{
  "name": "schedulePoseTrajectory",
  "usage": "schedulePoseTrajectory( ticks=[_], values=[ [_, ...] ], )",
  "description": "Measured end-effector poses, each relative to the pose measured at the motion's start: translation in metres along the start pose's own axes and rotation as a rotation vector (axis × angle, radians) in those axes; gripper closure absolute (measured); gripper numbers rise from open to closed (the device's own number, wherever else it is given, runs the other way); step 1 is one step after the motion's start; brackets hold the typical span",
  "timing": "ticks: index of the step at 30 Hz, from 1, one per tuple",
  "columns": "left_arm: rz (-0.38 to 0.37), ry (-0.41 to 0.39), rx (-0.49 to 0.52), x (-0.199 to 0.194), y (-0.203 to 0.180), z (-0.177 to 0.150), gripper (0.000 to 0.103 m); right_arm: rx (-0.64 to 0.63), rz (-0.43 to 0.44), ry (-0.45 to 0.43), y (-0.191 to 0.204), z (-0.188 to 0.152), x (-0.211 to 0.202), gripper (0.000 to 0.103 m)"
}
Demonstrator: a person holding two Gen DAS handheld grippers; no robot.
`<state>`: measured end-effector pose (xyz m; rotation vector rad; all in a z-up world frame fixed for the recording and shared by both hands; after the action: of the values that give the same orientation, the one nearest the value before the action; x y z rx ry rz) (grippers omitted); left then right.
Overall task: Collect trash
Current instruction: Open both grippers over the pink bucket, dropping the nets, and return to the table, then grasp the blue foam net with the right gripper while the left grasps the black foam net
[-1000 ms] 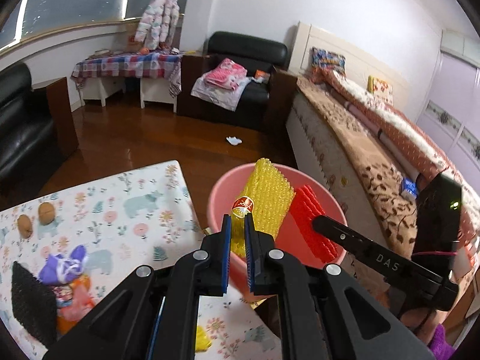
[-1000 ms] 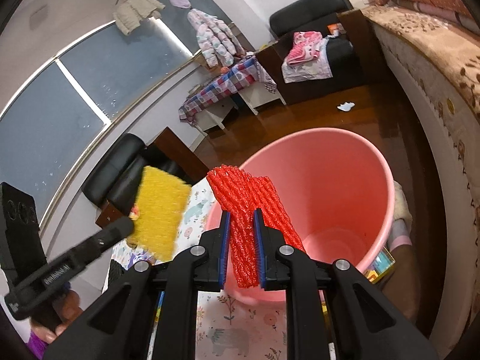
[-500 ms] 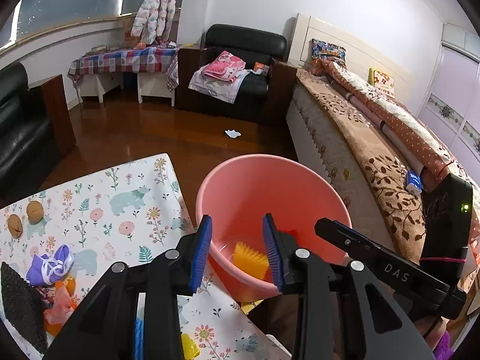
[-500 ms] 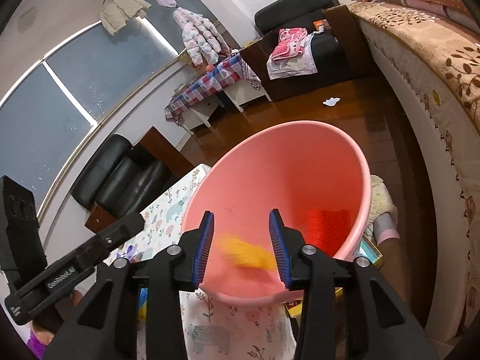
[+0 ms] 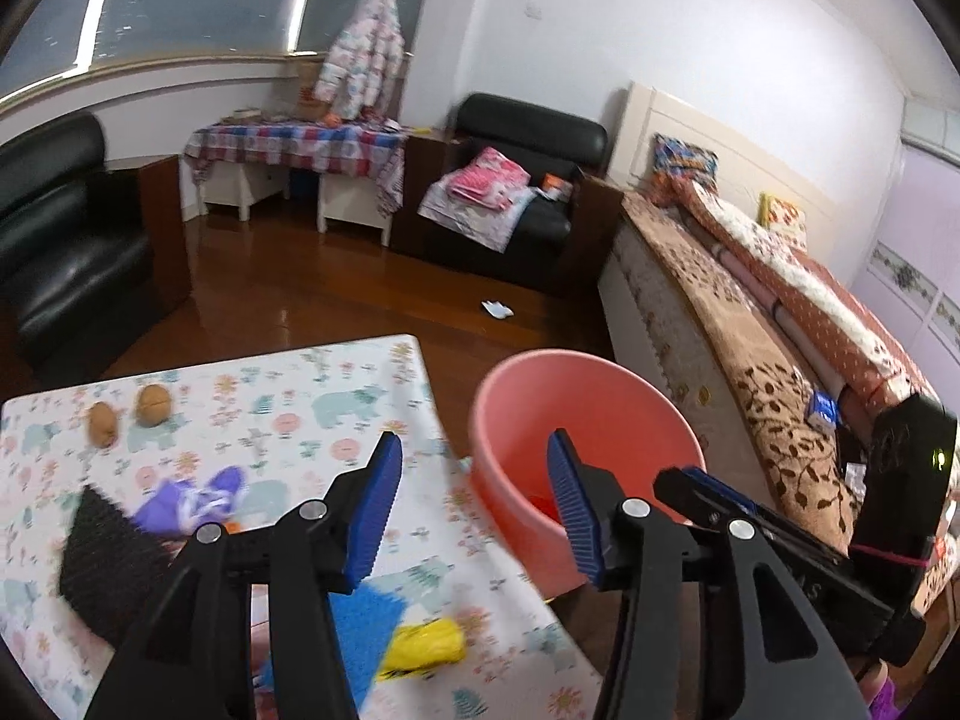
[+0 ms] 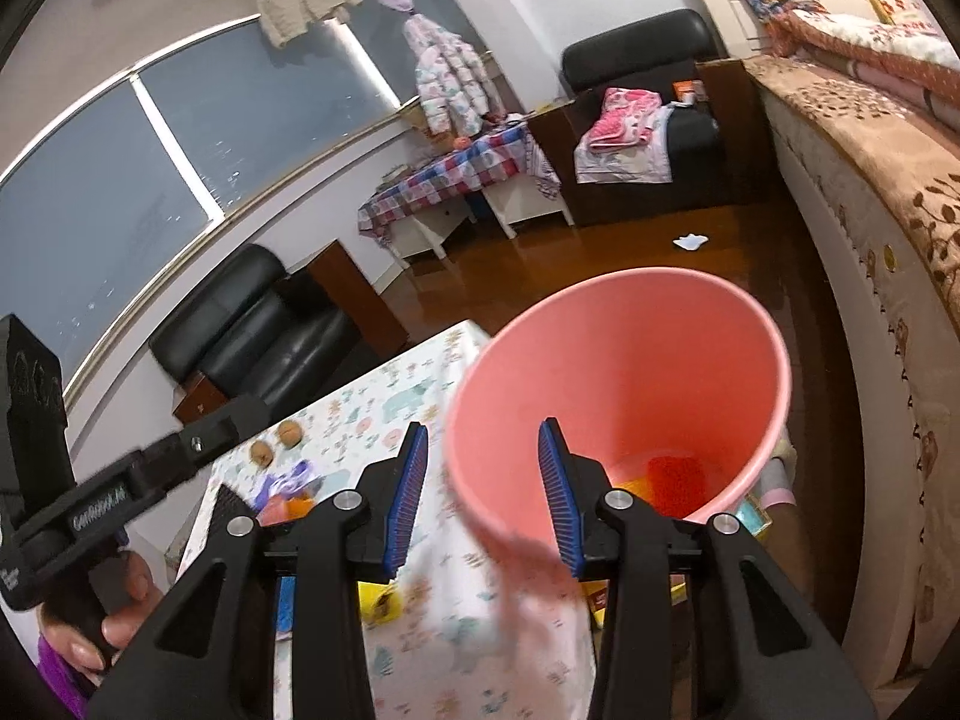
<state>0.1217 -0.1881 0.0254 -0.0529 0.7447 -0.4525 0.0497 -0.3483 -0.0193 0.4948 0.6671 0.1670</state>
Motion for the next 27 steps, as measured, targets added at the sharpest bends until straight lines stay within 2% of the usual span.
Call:
schedulePoseTrajectory(
  ticks=[9,14,20,27],
  values=[
    [0.117,-0.083,-0.072,-0.071,0.064,-0.018,0.053,-0.113,0.086,0.069,0.067,-0.038,-0.004,0.064],
    [0.156,-0.104,-0.12,-0.101,0.093,-0.032,0.053,-0.168,0.121,0.103,0.099,-0.062,-0.008,0.064],
    [0.198,-0.108,-0.164,-0.125,0.118,-0.057,0.053,-0.197,0.145,0.169,0.116,-0.09,-0.011,0.064],
    [0.237,-0.096,-0.208,-0.14,0.136,-0.083,0.053,-0.241,0.141,0.192,0.128,-0.107,-0.022,0.064]
  ],
)
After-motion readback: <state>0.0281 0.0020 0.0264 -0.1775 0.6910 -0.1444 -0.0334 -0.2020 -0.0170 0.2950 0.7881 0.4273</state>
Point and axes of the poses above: each gripper's, at about its wrist camera, not at the fingertips, and x roughly the way its jaws point, y to its left, z to its top, the point moved 6 cm from there along x, roughly the way its jaws point, and after that the axes turned 3 degrees about y, right-handed, at the moved point
